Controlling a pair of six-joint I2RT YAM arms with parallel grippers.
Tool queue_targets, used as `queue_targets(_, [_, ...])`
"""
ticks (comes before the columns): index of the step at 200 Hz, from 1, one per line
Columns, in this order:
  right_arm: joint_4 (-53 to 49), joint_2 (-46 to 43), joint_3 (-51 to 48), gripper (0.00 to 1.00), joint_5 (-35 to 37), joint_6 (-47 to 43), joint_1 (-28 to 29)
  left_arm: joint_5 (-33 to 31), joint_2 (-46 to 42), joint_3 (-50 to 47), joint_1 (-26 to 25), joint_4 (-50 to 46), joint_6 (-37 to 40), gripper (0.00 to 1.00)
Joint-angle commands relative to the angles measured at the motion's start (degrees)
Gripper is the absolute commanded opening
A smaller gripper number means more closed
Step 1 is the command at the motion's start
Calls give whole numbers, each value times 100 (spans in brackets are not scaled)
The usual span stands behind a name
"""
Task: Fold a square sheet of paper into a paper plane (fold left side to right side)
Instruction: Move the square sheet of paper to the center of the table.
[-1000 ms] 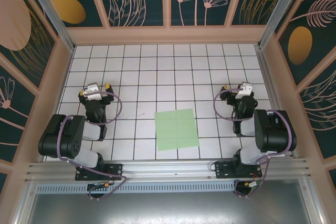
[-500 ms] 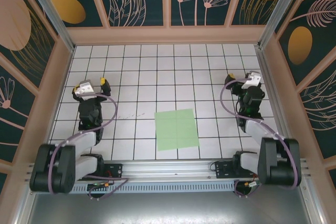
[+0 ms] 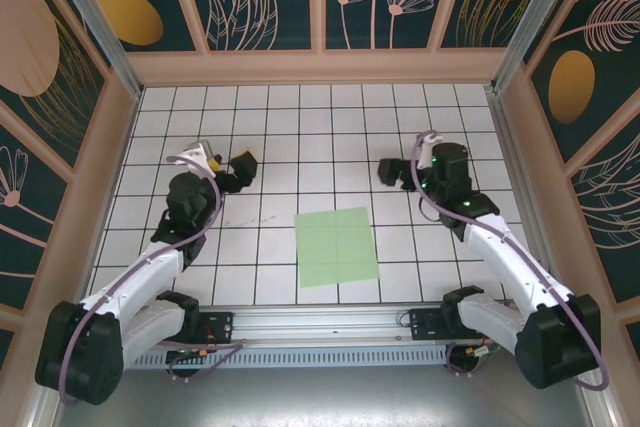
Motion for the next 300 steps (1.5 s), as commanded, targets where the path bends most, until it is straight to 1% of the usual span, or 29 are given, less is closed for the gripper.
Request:
queue_targets(1, [-1025,36,206,99,73,419,705,276,120,95,-326,-722,-419,99])
queue_targets(9, [-1092,118,220,99,132,527,996,306,175,84,-434,-780,-458,99])
queue_targets(26, [-1261,389,317,99,422,705,1805,321,276,1,-596,-724,-566,99])
queue_targets(45, [-1382,890,459,99,799,890,2565,313,392,-126,-648,-508,-679,98])
queue_targets(52, [-1393,1114,520,99,827,943,2800,262,439,-149,-648,-463,-700,98])
queue_targets(75, [-1470,2003,821,99,1212,953,3402,-7,509,-123,-648,-484,-724,99])
queue_targets(95, [-1595,2800,1186,99,1466,925,3655,-173,491,-64,-648,-542,-705,98])
queue_targets(119, [-1785,3402,1499,99,1755,890,3748,-364,376,-6,-648,-704,-663,98])
queue_targets(142, [-1821,3641,1545,99,1912,890,3748,-513,210,-46,-648,-770,-641,99])
queue_targets(203, [-1618,3951,1475,97,1771,916,3701,-716,3,-60,-648,-930,-601,98])
queue_targets(238, [-1563,4133,1461,94,1729,984,3567,-781,-14,-2,-647,-1035,-572,99])
queue_targets(270, [-1339,4274,1458,94,1619,1092,3339,-822,-41,1,-648,-1056,-544,99])
queue_targets(300, [-1223,4524,1673,94,1750,952,3091,-848,-41,20,-648,-1112,-530,99])
